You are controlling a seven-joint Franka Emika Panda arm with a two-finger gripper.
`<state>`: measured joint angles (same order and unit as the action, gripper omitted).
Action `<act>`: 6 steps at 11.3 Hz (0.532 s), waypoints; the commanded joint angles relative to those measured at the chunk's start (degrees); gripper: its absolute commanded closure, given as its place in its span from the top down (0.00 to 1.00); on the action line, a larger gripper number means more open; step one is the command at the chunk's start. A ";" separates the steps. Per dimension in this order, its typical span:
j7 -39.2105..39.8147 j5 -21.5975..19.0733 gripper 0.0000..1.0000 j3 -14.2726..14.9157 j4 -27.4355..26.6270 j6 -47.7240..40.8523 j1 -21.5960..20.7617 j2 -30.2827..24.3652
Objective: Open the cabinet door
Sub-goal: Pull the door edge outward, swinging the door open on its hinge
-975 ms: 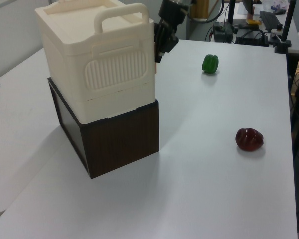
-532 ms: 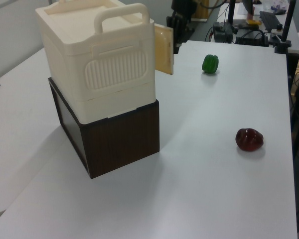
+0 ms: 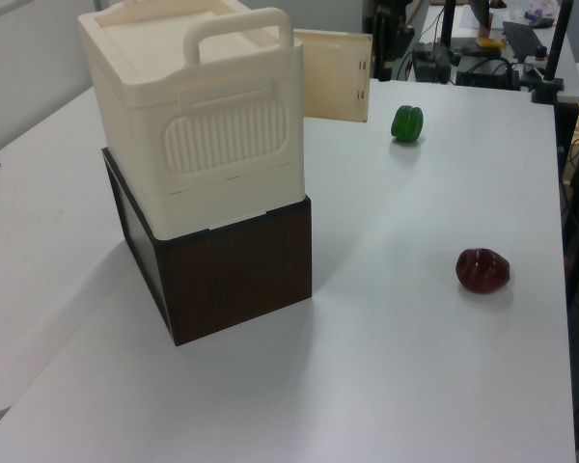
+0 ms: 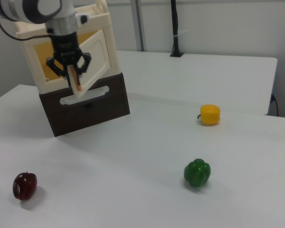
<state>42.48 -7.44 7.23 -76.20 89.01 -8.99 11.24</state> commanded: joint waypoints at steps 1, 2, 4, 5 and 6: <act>1.37 -0.12 0.65 3.32 -2.28 -0.77 1.16 -1.66; 1.11 -0.03 0.65 3.49 -2.37 -0.60 2.47 -1.49; -0.90 1.71 0.65 3.76 -2.37 -0.85 5.37 -1.40; -3.78 2.07 0.65 3.67 -2.37 -1.12 7.04 -1.48; -8.77 2.16 0.66 3.32 -2.37 -1.12 8.19 -1.48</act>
<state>41.14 -6.19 10.87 -77.03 88.72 -2.96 11.23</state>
